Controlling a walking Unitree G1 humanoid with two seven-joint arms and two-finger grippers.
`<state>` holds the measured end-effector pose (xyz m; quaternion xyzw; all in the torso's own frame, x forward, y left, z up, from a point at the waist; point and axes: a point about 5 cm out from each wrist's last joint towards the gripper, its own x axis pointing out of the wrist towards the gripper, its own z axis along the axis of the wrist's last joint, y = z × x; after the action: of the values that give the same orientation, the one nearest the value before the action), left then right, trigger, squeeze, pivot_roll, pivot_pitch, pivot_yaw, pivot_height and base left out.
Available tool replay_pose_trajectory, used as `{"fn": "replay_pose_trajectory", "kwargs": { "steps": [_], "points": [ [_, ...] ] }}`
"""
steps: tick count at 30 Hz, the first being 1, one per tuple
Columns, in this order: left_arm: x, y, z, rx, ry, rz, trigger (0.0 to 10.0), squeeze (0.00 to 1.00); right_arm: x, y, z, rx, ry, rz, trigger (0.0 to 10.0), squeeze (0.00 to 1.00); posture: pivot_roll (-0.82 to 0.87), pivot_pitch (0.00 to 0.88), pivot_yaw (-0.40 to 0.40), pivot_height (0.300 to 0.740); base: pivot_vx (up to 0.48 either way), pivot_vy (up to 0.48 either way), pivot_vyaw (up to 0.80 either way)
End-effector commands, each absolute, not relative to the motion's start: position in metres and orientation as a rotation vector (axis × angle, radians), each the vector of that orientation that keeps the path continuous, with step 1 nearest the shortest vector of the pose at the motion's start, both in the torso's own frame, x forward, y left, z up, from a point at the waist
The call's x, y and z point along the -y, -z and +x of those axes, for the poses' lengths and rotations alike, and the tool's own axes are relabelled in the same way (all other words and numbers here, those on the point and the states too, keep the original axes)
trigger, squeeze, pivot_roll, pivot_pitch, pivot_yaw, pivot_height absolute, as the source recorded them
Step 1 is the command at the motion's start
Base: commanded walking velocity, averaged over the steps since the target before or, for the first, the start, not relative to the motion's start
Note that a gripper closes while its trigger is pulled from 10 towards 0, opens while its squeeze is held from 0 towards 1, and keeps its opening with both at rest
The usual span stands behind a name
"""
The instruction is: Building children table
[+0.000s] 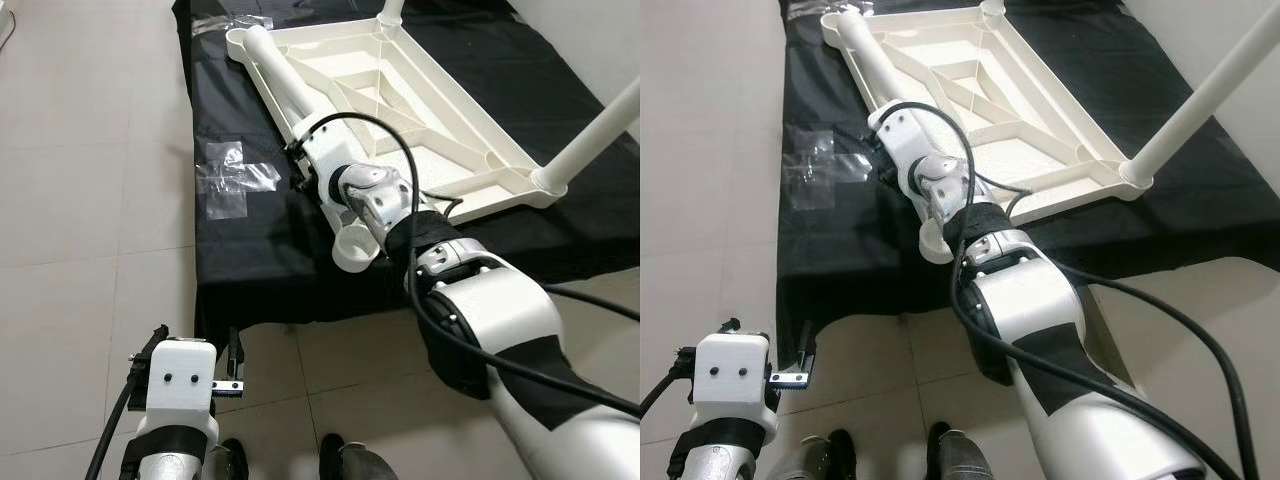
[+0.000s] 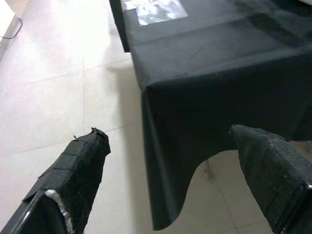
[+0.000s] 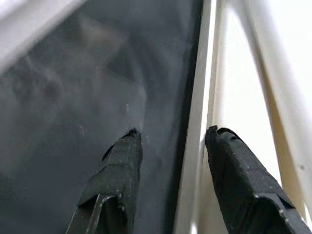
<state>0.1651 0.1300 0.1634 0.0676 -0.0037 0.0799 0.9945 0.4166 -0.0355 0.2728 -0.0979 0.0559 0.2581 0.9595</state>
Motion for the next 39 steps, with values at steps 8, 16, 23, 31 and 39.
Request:
{"fn": "replay_pose_trajectory", "kwargs": {
  "steps": [8,16,23,31,39],
  "points": [
    [-0.12,-0.174,0.171,0.042,-0.133,0.077,10.0,0.0,0.035,-0.31,0.413,0.099,-0.679,0.129,10.0,0.0,0.01,0.292,-0.122,0.74,0.0,0.0,0.0],
    [-0.13,-0.193,0.181,0.142,-0.196,0.1,10.0,0.0,0.052,-0.324,0.408,0.36,-0.617,0.203,10.0,0.0,0.02,0.257,-0.109,0.74,0.031,0.0,0.0],
    [-0.138,-0.202,0.19,0.194,-0.215,0.127,10.0,0.0,0.043,-0.323,0.398,0.474,-0.626,0.152,10.0,0.0,0.03,0.217,-0.097,0.74,0.297,0.0,0.51],
    [-0.14,-0.205,0.194,0.205,-0.206,0.147,10.0,0.0,0.05,-0.33,0.401,0.477,-0.579,0.196,10.0,0.0,0.03,0.199,-0.093,0.74,0.383,0.0,0.0],
    [-0.143,-0.206,0.197,0.202,-0.222,0.126,10.0,0.0,0.053,-0.328,0.401,0.486,-0.573,0.18,10.0,0.0,0.03,0.193,-0.094,0.74,0.349,0.0,0.0]
  ]
}}
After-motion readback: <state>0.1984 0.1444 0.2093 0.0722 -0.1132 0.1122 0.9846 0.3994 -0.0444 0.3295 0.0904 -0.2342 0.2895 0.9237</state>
